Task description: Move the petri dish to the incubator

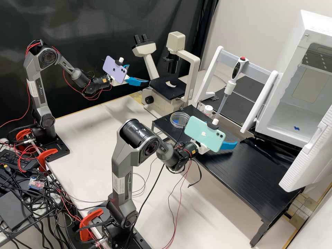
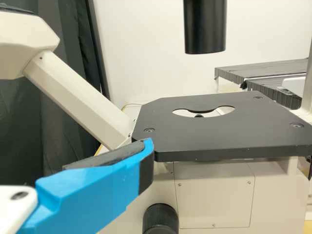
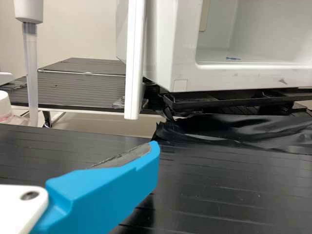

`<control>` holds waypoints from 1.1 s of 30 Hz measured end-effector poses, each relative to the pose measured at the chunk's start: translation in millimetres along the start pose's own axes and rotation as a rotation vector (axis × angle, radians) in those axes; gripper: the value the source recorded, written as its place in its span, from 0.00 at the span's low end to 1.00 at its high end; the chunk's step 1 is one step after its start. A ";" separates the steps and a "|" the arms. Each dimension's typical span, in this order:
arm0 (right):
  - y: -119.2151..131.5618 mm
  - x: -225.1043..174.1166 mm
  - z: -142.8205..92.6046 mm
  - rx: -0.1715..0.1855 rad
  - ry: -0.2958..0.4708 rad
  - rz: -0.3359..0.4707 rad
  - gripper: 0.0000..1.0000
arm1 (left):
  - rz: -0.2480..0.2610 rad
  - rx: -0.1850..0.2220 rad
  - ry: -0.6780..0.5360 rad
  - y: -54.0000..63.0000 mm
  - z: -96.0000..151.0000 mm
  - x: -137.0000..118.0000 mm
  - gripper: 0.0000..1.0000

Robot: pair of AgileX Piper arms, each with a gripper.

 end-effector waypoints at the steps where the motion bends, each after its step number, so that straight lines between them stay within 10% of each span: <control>1: 0.0 0.0 0.0 0.000 0.000 0.000 1.00 | 0.000 0.000 0.000 0.0 0.0 0.0 1.00; 16: 1.1 -14.5 -3.9 0.051 0.020 0.009 1.00 | 0.000 0.000 0.000 0.0 0.0 0.0 1.00; 33: -44.0 -52.0 -69.7 -0.005 0.354 -0.132 1.00 | 0.000 0.000 0.000 0.0 0.0 0.0 1.00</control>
